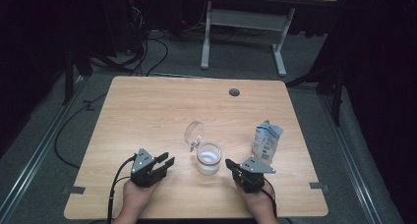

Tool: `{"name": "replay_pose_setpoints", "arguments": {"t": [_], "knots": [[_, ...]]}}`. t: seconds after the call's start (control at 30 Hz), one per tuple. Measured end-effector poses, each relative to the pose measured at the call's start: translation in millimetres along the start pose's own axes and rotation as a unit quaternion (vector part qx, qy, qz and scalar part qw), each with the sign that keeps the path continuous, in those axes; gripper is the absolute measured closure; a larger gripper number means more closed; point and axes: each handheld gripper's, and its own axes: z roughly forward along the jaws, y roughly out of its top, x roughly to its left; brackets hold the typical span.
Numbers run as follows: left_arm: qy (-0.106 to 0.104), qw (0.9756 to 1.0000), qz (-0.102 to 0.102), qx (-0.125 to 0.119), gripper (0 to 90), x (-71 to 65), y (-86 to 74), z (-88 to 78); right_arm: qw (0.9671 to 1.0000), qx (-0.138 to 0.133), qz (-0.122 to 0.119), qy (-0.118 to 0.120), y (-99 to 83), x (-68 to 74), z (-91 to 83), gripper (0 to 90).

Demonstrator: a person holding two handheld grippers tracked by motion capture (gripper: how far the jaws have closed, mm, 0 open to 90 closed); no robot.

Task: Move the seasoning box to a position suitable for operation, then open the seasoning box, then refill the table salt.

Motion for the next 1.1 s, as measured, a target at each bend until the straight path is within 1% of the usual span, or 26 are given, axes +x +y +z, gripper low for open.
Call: {"name": "replay_pose_setpoints", "arguments": {"t": [0.1,0.17,0.2,0.23,0.3,0.37,0.5,0.6,0.67,0.73,0.87,0.97,1.1], "knots": [[0.002,1.0000,0.001,0.004,77.1,-5.5,12.1,7.1,1.0000,0.001,-0.007,0.001,0.4,2.5,2.3,90.0],[0.003,1.0000,0.003,0.001,83.1,-8.5,20.4,11.7,1.0000,0.003,-0.009,0.002,-0.2,3.4,3.9,90.0],[0.004,1.0000,0.004,0.000,84.5,-10.2,25.4,14.6,1.0000,0.004,-0.008,0.002,-0.3,3.7,4.2,90.0],[0.005,1.0000,0.006,-0.001,85.7,-11.4,28.3,16.3,1.0000,0.005,-0.007,0.003,-0.3,4.6,3.8,90.0],[0.008,0.9999,0.007,-0.001,87.1,-13.7,35.5,20.8,0.9999,0.003,-0.012,0.004,0.2,6.9,2.9,90.0],[0.010,0.9999,0.003,-0.007,88.1,-14.7,42.8,23.8,0.9999,-0.001,-0.015,0.007,0.5,7.7,2.8,90.0],[0.007,0.9998,0.000,-0.021,88.2,-17.9,53.9,25.5,0.9997,0.003,-0.023,0.009,0.1,8.8,3.9,90.0],[0.002,0.9996,-0.004,-0.029,87.6,-19.9,58.0,25.6,0.9997,0.004,-0.022,0.012,-0.2,9.7,5.3,90.0],[-0.001,0.9995,0.000,-0.032,87.6,-23.1,60.2,25.4,0.9996,0.005,-0.026,0.010,-0.2,11.1,6.2,90.0],[-0.005,0.9994,0.000,-0.034,87.3,-24.6,60.5,25.2,0.9996,0.005,-0.026,0.011,-0.2,11.0,6.2,90.0],[-0.013,0.9995,0.008,-0.029,87.1,-29.0,58.8,26.8,0.9996,0.006,-0.027,0.010,-0.3,11.3,6.1,90.0],[-0.019,0.9993,0.008,-0.030,86.8,-32.0,57.1,27.8,0.9995,0.005,-0.028,0.011,-0.4,11.3,6.2,90.0],[-0.024,0.9991,0.018,-0.031,85.8,-34.5,56.3,25.5,0.9995,0.005,-0.029,0.011,-0.4,11.3,6.4,90.0]]}}
